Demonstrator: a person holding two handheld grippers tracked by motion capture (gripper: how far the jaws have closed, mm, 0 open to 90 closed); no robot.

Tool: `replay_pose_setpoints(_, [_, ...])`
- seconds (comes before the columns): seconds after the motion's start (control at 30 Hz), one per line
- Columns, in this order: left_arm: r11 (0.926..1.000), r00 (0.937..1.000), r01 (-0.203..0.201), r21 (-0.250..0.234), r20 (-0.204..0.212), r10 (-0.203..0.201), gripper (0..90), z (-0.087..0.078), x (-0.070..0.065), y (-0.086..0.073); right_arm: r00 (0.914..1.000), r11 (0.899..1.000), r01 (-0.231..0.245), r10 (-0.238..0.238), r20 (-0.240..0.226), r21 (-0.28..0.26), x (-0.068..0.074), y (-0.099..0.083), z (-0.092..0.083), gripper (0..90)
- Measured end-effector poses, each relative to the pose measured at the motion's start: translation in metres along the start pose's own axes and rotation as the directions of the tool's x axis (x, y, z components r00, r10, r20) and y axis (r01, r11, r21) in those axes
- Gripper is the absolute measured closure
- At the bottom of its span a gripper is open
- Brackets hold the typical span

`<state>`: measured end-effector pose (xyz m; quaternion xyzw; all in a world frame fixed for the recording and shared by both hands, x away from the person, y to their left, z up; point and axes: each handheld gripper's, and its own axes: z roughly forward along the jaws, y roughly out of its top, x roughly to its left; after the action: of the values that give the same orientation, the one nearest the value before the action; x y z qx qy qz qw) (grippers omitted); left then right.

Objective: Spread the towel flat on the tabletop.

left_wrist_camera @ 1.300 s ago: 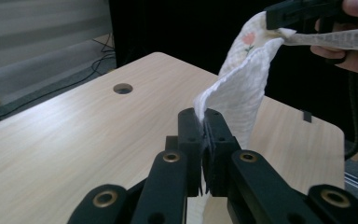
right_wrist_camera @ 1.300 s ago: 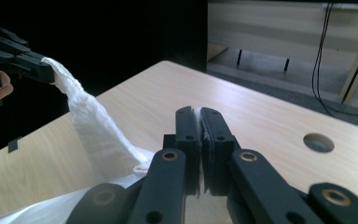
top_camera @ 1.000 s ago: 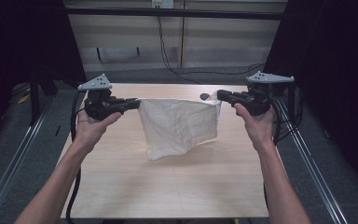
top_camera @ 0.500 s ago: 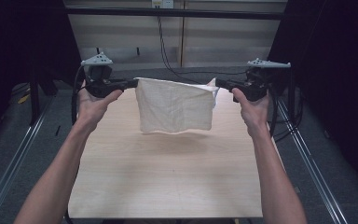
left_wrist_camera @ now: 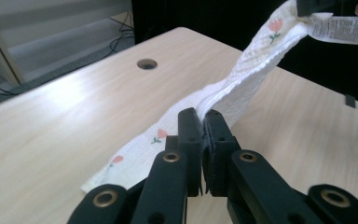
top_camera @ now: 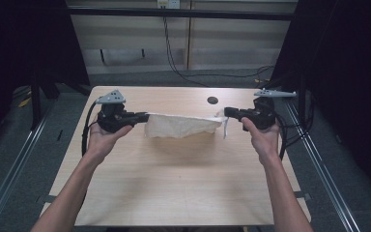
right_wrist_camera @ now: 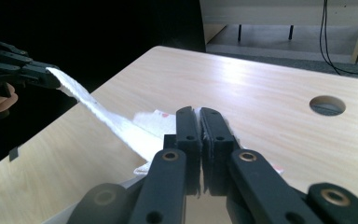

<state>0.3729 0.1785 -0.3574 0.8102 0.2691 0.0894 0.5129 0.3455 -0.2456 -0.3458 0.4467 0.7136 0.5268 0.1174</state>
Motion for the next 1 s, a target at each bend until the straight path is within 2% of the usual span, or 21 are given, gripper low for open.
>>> replay_pose_setpoints(0.13, [0.9993,0.9996,-0.005,0.037,0.027,0.004,87.3,0.001,-0.01,-0.017,0.9999,1.0,0.006,-0.006,-0.014,0.023,0.005,-0.017,-0.003,86.7])
replay_pose_setpoints(0.2, [0.9992,0.9994,-0.009,0.039,0.035,0.007,87.3,0.0,-0.014,-0.024,0.9995,1.0,-0.006,0.007,-0.03,0.03,0.008,-0.026,-0.003,86.7])
replay_pose_setpoints(0.27, [0.9994,0.9988,0.001,0.035,0.05,-0.003,87.2,-0.001,-0.017,-0.033,0.9996,0.999,0.002,-0.001,-0.027,0.047,0.011,-0.036,-0.003,86.7])
replay_pose_setpoints(0.47, [0.9972,0.9977,0.024,0.071,0.062,-0.029,87.2,0.001,-0.022,-0.062,0.9997,0.996,-0.007,0.009,-0.024,0.094,0.016,-0.063,-0.006,86.7])
replay_pose_setpoints(0.53, [0.993,0.9976,0.028,0.114,0.06,-0.035,87.2,0.006,-0.023,-0.074,0.9996,0.995,-0.018,0.02,-0.018,0.096,0.017,-0.073,-0.007,86.9])
replay_pose_setpoints(0.57, [0.9918,0.9958,0.047,0.119,0.072,-0.056,87.2,0.008,-0.024,-0.081,0.9994,0.995,-0.023,0.025,-0.023,0.101,0.016,-0.08,-0.006,86.9])
replay_pose_setpoints(0.6, [0.9911,0.9948,0.051,0.123,0.081,-0.062,87.2,0.009,-0.025,-0.085,0.9998,0.993,-0.017,0.018,-0.009,0.115,0.018,-0.088,-0.005,87.0])
replay_pose_setpoints(0.63, [0.9886,0.9958,0.036,0.146,0.078,-0.048,87.2,0.01,-0.028,-0.09,0.9999,0.993,-0.015,0.015,-0.004,0.117,0.02,-0.092,-0.006,86.9])
replay_pose_setpoints(0.7, [0.9874,0.994,0.045,0.152,0.092,-0.059,87.2,0.011,-0.031,-0.099,1.0,0.99,0.003,-0.003,0.0,0.14,0.025,-0.103,-0.006,86.9])
replay_pose_setpoints(0.77, [0.9862,0.9944,0.038,0.161,0.091,-0.053,87.1,0.011,-0.033,-0.101,1.0,0.987,-0.003,0.002,0.006,0.159,0.027,-0.113,-0.007,86.9])
replay_pose_setpoints(0.87, [0.9784,0.9919,0.029,0.205,0.115,-0.054,86.8,0.014,-0.038,-0.112,0.9996,0.984,-0.015,0.011,0.024,0.176,0.028,-0.128,-0.009,86.8])
replay_pose_setpoints(0.93, [0.9774,0.9904,0.031,0.209,0.125,-0.058,86.7,0.014,-0.041,-0.117,0.9985,0.98,-0.035,0.026,0.048,0.198,0.028,-0.137,-0.01,86.6])
replay_pose_setpoints(1.0, [0.9754,0.9887,0.03,0.218,0.137,-0.061,86.5,0.015,-0.043,-0.122,0.9983,0.977,-0.038,0.027,0.052,0.21,0.029,-0.146,-0.011,86.3])
